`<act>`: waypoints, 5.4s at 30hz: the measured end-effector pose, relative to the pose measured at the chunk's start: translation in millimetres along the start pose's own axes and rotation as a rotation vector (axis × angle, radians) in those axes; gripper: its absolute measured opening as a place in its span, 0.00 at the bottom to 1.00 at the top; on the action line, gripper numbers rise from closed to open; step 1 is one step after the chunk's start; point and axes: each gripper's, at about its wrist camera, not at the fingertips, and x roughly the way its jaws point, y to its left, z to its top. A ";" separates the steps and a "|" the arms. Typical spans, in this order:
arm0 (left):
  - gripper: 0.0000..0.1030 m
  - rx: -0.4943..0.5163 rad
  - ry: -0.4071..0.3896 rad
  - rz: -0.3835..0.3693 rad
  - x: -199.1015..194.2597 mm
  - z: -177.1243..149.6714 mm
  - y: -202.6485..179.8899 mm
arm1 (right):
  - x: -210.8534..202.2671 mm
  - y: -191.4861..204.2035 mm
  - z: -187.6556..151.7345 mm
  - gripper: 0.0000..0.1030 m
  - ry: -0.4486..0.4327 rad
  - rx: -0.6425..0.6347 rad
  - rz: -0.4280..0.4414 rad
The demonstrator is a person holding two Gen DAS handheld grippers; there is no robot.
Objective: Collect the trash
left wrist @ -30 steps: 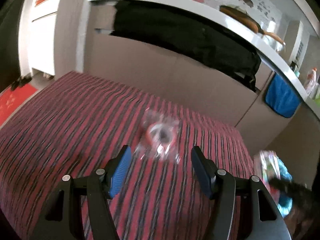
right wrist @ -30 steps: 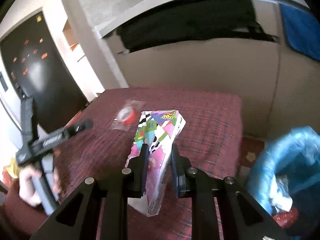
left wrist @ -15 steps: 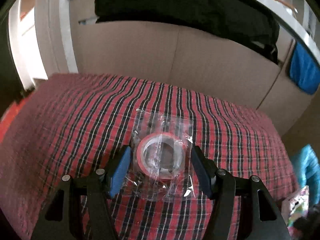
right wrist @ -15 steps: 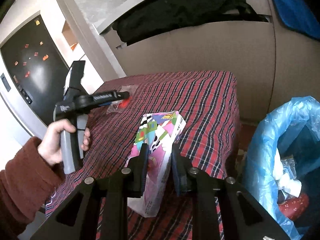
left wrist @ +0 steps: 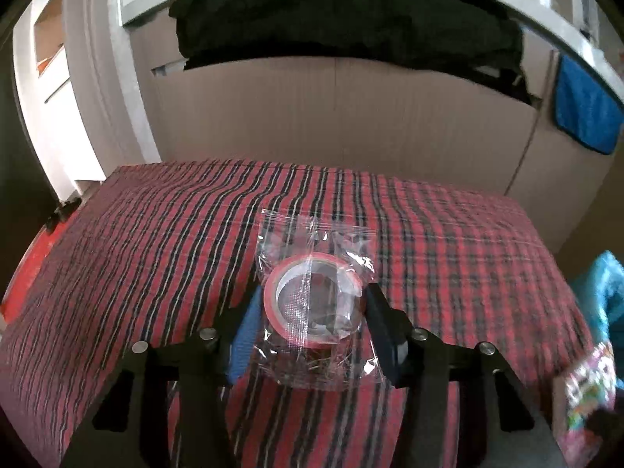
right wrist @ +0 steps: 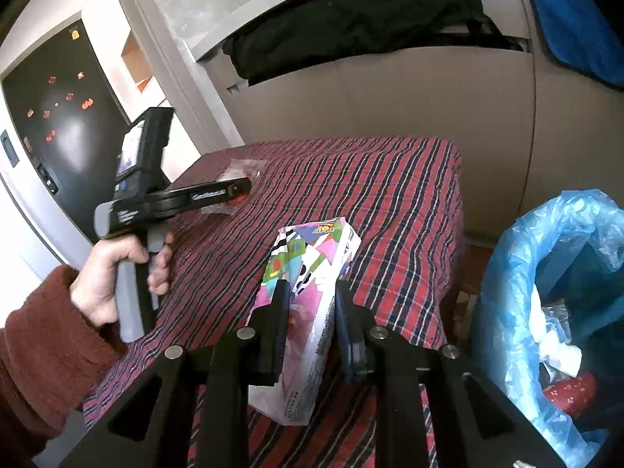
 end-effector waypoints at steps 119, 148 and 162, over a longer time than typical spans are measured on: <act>0.58 0.200 -0.281 -0.262 -351.0 -207.5 -164.1 | -259.7 42.9 -184.6 0.36 -0.269 -0.026 -0.396; 0.58 0.155 -0.258 -0.019 -356.2 -229.5 -135.9 | -282.0 67.7 -190.4 0.36 -0.375 -0.038 -0.398; 0.58 0.153 -0.280 -0.037 -362.6 -230.0 -138.7 | -282.9 74.3 -190.6 0.36 -0.382 -0.057 -0.402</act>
